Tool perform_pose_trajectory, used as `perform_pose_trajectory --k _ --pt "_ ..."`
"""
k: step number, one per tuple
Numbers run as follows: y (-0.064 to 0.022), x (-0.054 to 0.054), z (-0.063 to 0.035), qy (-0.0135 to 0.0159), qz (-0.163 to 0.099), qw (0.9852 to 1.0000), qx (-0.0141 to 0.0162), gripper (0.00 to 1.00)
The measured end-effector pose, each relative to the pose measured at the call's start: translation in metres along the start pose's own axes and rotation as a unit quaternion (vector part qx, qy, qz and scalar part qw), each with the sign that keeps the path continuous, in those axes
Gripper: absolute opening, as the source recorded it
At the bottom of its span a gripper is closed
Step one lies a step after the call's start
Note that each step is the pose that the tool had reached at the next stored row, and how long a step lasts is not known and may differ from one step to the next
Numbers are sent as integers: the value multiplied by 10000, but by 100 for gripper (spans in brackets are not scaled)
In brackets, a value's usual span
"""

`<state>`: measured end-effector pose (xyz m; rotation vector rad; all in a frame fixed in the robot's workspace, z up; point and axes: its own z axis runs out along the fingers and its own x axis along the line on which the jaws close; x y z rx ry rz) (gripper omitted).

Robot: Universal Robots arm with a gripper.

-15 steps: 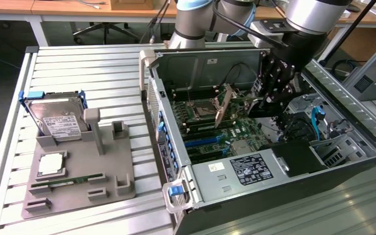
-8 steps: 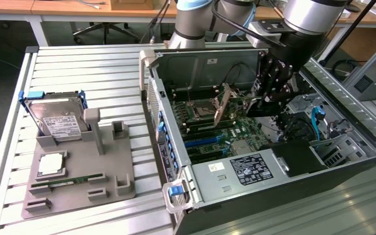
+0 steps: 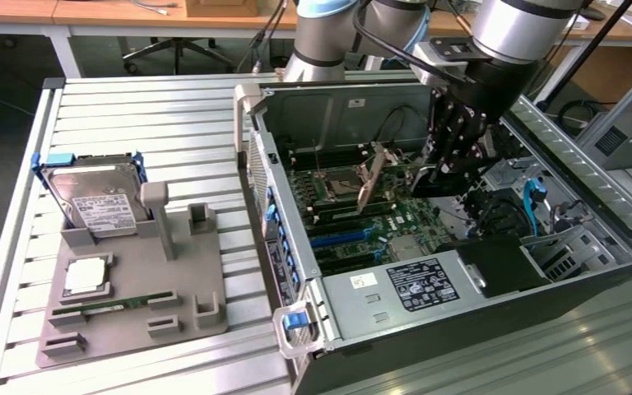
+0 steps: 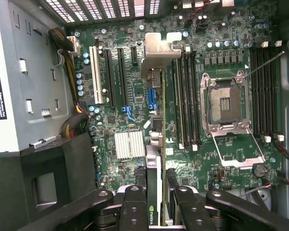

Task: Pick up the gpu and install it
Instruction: 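Insert the gpu into the slot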

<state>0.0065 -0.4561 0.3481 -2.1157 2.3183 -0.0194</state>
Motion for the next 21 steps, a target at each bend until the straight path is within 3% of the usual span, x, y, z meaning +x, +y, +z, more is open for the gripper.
perform_pose_trajectory --k 5,6,7,9,21 --pt "0 0 25 -17 0 10000 -1 27" --pt "-2 22 24 -172 2 9999 -16 27" --pt "-2 26 25 -237 -17 9997 -22 27" --pt "-2 26 25 -240 -315 9992 -27 27" --pt "-2 26 68 -240 -315 9992 -27 27"
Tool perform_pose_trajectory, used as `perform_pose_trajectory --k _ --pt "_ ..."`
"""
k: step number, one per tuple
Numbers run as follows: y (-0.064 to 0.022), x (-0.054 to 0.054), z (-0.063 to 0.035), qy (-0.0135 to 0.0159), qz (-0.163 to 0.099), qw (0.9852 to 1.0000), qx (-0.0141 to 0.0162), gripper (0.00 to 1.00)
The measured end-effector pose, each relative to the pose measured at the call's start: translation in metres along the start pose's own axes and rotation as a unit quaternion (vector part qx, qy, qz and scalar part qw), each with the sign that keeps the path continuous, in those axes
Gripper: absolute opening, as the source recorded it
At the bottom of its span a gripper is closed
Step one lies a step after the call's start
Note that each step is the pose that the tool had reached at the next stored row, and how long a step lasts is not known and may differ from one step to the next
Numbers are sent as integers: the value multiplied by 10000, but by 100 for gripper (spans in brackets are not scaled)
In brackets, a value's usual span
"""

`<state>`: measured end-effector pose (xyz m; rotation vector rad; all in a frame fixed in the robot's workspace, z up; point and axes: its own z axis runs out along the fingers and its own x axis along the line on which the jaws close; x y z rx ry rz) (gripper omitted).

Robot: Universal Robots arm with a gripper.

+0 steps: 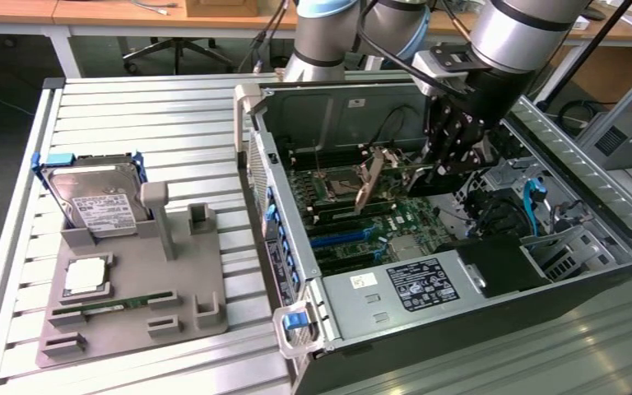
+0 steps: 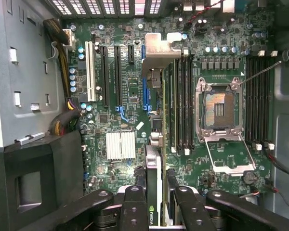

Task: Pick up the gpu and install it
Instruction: 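Insert the gpu into the slot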

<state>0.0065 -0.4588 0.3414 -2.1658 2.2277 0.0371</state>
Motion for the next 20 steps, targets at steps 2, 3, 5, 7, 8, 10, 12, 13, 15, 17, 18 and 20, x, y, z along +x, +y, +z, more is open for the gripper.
perform_pose_trajectory --k 2,3,5,7,8,10,12,13,15,17,18,20 --pt "0 0 5 0 0 10000 0 27" --pt "0 0 7 0 0 10000 0 27" --pt "0 0 12 0 0 10000 0 27" --pt "0 1 16 0 0 10000 0 27" --pt "0 1 19 0 0 10000 0 27" --pt "0 1 26 0 0 10000 0 27" --pt "0 1 35 0 0 10000 0 27" --pt "0 1 37 0 0 10000 0 27" --pt "0 2 42 0 0 10000 0 27" --pt "0 2 47 0 0 10000 0 27" --pt "0 2 50 0 0 10000 0 27" --pt "0 2 55 0 0 10000 0 27"
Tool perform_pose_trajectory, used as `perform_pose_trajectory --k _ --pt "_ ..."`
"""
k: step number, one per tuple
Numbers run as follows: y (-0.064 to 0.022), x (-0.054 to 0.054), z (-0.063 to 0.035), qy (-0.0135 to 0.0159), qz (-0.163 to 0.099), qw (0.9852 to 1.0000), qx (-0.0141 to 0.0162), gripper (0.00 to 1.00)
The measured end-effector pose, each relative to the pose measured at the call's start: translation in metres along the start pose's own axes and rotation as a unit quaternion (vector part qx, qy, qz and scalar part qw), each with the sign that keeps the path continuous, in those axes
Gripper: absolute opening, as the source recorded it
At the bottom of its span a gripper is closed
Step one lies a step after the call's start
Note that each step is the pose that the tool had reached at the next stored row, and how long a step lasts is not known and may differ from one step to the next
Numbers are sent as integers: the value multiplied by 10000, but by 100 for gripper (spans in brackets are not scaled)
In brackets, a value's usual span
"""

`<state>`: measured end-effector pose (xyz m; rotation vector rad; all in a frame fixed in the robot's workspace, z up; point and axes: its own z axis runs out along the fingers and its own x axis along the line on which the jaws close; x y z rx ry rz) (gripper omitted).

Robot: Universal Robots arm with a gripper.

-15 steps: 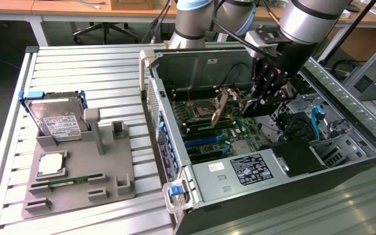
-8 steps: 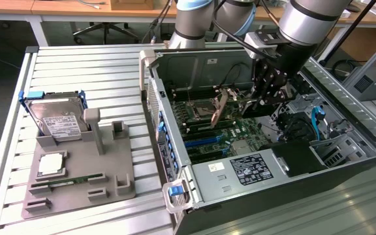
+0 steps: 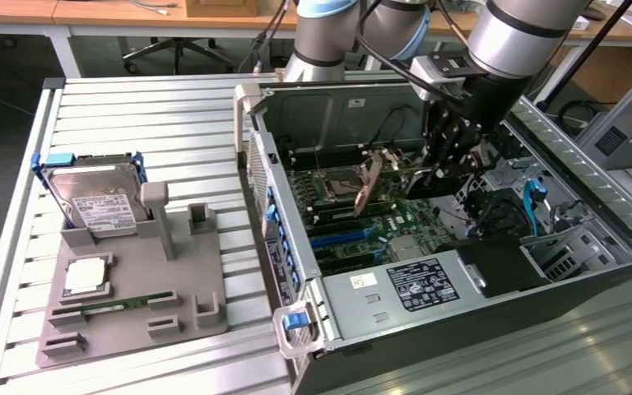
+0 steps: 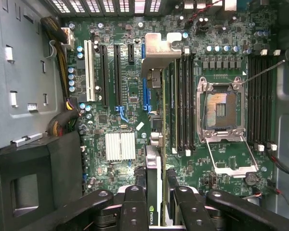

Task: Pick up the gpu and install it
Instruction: 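Insert the gpu into the slot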

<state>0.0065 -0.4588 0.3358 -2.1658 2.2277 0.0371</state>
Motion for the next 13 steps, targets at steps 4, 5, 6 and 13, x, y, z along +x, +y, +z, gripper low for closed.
perform_pose_trajectory --k 4,5,6,13 --pt "0 1 12 0 0 10000 0 27" --pt "0 1 15 0 0 10000 0 27" --pt "0 1 17 0 0 10000 0 27" --pt "2 3 38 0 0 10000 0 27"
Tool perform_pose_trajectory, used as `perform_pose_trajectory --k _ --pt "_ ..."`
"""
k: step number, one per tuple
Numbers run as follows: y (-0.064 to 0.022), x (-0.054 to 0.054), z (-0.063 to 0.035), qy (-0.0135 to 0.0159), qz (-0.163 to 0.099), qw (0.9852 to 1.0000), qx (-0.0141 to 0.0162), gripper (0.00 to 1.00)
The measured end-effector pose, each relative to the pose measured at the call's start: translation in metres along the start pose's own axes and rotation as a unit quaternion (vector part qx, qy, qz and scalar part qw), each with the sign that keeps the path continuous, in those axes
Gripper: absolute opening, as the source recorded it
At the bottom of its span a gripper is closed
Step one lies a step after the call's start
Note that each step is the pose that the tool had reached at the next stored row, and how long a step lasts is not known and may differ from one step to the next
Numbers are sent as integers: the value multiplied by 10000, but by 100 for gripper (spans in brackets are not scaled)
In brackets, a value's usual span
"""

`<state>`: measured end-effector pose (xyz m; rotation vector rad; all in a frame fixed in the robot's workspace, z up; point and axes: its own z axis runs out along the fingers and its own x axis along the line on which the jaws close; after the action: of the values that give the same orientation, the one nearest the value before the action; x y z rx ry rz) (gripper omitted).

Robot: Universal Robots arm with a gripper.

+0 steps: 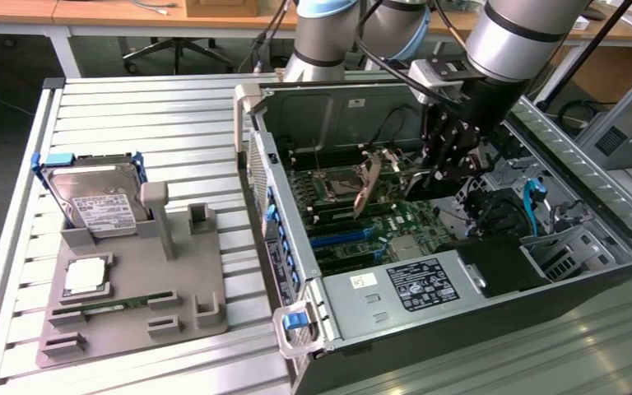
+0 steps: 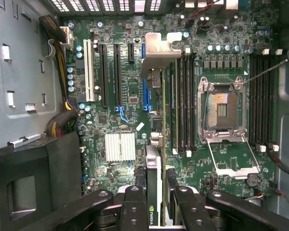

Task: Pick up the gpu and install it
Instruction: 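Insert the gpu into the slot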

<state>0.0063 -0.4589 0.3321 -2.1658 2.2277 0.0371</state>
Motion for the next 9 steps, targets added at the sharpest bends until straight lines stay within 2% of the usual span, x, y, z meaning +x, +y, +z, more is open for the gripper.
perform_pose_trajectory --k 9 --pt "7 3 21 0 0 10000 0 27"
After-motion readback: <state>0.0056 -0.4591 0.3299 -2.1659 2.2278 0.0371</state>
